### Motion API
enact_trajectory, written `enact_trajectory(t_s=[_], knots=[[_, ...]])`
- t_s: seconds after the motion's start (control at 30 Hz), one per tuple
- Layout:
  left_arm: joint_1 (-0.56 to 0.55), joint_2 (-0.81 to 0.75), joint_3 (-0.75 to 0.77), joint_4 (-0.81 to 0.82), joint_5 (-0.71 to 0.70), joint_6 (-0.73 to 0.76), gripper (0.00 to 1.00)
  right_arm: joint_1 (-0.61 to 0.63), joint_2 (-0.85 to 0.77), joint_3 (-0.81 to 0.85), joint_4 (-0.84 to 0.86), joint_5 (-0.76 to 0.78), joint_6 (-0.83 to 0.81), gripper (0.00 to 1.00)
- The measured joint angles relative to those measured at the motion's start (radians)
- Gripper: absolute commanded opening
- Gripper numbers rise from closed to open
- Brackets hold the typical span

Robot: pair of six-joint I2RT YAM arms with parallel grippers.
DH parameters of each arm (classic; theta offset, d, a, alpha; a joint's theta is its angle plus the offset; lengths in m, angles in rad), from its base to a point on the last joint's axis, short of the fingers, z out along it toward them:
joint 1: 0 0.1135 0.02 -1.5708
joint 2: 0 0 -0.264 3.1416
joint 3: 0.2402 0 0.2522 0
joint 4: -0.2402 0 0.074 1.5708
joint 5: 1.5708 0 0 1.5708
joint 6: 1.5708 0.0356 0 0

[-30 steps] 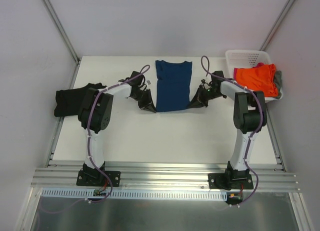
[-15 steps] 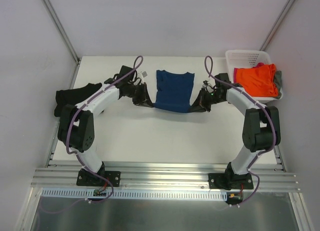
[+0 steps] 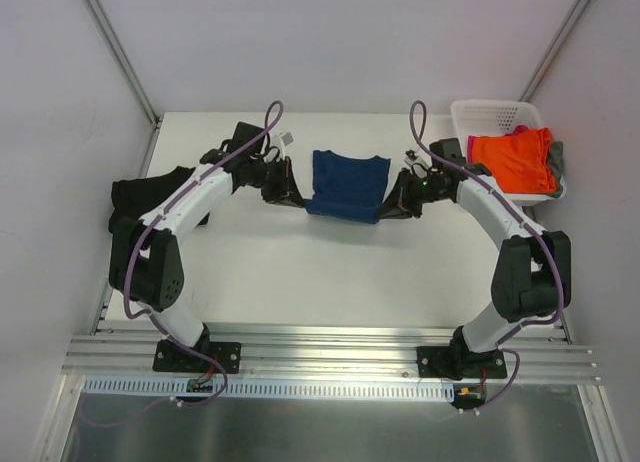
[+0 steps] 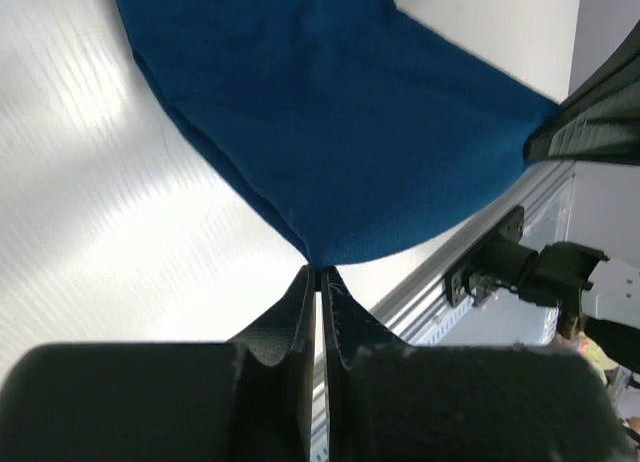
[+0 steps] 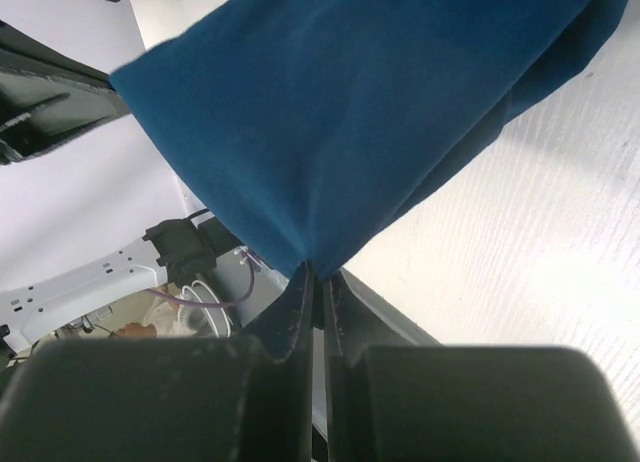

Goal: Fold and stack the t-shirts
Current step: Fold the long partially folded tshirt into a neat square

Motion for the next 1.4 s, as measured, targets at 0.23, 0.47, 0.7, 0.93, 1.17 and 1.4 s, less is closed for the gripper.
enact_trajectory(t_s=[0.23,0.47,0.7,0.93,1.17,1.4], knots=[[0.026,0.174,0.229,-0.004,-0.001,0.011,0.00,-0.011,0.071,0.117,0.005,0.021,-0.008,0.01],[0.032,0.343,0.437,-0.005,-0.010,0.037,0.00,-0.052,0.211,0.272,0.033,0.034,-0.017,0.01],[0.039,0.655,0.771,0.021,-0.029,0.071,0.00,-0.093,0.474,0.489,0.113,0.049,-0.032,0.10],[0.050,0.994,1.040,0.147,-0.129,0.160,0.99,-0.108,0.829,0.824,0.147,0.093,-0.075,0.97],[0.050,0.754,0.777,0.125,-0.188,0.191,0.99,-0.090,0.685,0.717,0.130,0.105,-0.104,0.97],[0.028,0.367,0.533,0.100,-0.206,0.216,0.99,-0.030,0.425,0.611,0.121,0.127,-0.159,0.97]])
